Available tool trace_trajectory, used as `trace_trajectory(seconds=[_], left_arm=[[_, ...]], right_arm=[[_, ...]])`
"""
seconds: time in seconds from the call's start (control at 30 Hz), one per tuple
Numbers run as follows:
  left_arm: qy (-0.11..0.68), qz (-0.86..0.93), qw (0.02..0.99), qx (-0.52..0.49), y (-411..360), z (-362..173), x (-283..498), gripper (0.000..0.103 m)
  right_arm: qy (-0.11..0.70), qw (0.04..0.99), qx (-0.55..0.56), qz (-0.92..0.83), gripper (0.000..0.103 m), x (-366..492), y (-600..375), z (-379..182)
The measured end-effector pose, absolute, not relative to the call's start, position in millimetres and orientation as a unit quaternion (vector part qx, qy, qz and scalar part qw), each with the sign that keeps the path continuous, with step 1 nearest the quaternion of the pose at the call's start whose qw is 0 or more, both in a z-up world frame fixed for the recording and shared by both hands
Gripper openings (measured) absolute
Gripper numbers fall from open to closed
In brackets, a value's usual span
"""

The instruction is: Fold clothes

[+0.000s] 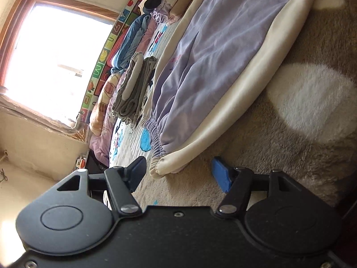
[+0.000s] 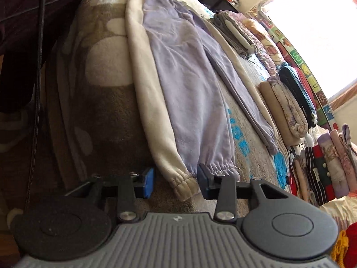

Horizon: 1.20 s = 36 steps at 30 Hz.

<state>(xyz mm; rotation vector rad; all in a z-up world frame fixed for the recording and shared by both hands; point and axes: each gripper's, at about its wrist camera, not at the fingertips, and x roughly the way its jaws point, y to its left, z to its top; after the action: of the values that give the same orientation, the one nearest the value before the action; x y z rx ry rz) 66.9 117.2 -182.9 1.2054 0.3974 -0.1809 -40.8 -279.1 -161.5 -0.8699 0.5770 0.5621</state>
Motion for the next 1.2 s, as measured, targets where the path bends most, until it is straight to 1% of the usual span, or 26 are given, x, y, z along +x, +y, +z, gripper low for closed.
trace_trajectory(seconds=[0.03,0.07,0.2,0.23,0.27,0.37,0.43,0.47,0.5,0.57,0.6,0.63,0.77,0.9,1.0,1.2], left_arm=[[0.179,-0.085,0.801,0.565,118.3,-182.9,68.0,0.065],[0.173,-0.085,0.800,0.568,119.3,-182.6,69.3,0.065],[0.162,-0.092,0.794,0.578,124.3,-180.8,75.7,0.064],[0.160,-0.097,0.790,0.583,125.8,-181.2,77.3,0.064],[0.156,-0.104,0.785,0.590,127.1,-181.7,78.6,0.064],[0.150,-0.124,0.768,0.611,130.3,-181.7,81.3,0.063],[0.146,-0.133,0.756,0.623,131.2,-182.7,83.8,0.059],[0.147,-0.138,0.754,0.626,131.2,-183.5,86.1,0.058],[0.149,-0.140,0.753,0.626,130.0,-183.9,88.5,0.053],[0.160,-0.144,0.753,0.622,127.0,-184.6,92.2,0.037],[0.171,-0.147,0.753,0.618,125.5,-184.9,93.5,0.015],[0.176,-0.142,0.762,0.607,125.1,-182.8,94.1,0.007],[0.189,-0.115,0.827,0.517,128.5,-158.5,93.6,0.006],[0.200,-0.112,0.882,0.412,131.7,-125.2,100.5,0.006],[0.203,-0.119,0.909,0.345,133.3,-100.0,113.5,0.006],[0.206,-0.104,0.941,0.248,131.5,-65.1,153.0,0.006]], right_arm=[[0.272,0.842,-0.387,0.261,0.025,-39.2,-283.2,-156.3],[0.271,0.853,-0.364,0.257,0.023,-37.7,-287.6,-151.0],[0.263,0.870,-0.333,0.250,0.023,-35.0,-295.4,-144.7],[0.265,0.867,-0.338,0.251,0.024,-34.5,-294.7,-147.4],[0.266,0.865,-0.343,0.252,0.027,-34.0,-294.1,-150.1],[0.268,0.863,-0.345,0.253,0.029,-32.0,-292.9,-156.7],[0.277,0.869,-0.321,0.255,0.028,-27.6,-295.9,-156.0],[0.280,0.876,-0.299,0.255,0.022,-25.5,-299.0,-152.5],[0.283,0.882,-0.277,0.254,0.021,-23.3,-302.1,-149.0],[0.286,0.894,-0.236,0.253,0.016,-19.7,-307.8,-141.7],[0.281,0.898,-0.228,0.250,0.016,-19.9,-308.8,-137.2],[0.275,0.903,-0.218,0.247,0.015,-20.1,-310.6,-132.0],[0.243,0.929,-0.166,0.223,0.015,-19.0,-324.6,-105.8],[0.233,0.940,-0.134,0.208,0.014,-1.0,-339.7,-85.5],[0.235,0.944,-0.106,0.204,0.014,21.1,-351.6,-75.1],[0.240,0.947,-0.058,0.204,0.014,71.6,-369.1,-60.8]])
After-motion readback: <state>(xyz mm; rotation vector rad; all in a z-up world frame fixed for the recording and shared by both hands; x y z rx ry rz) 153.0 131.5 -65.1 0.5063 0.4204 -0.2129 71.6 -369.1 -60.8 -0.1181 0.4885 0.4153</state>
